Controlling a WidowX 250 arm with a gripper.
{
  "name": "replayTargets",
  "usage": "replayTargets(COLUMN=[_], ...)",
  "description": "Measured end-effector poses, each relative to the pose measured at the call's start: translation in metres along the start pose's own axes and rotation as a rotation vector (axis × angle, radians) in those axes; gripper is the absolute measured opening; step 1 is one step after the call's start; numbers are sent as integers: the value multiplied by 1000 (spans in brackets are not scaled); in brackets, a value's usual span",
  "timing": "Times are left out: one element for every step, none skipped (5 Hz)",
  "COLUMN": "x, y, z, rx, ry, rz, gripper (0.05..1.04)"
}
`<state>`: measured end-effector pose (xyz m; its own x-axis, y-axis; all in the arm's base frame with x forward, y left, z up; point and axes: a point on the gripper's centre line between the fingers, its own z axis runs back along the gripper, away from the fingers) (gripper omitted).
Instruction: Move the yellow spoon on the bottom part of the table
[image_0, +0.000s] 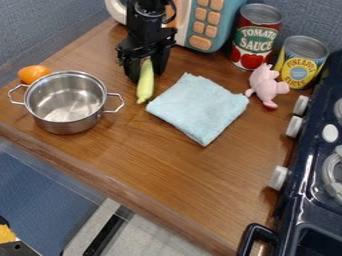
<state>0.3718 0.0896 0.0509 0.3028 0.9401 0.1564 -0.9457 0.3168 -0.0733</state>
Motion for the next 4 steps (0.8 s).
replayTargets(x=[9, 13, 24, 25], y=[5, 9, 14, 16], z=[-1, 0, 14, 59], rx=[-1, 9, -27, -122], ry=[-1, 7, 30, 17], rz=[48, 83, 174, 243], gripper=[446, 349, 345, 327])
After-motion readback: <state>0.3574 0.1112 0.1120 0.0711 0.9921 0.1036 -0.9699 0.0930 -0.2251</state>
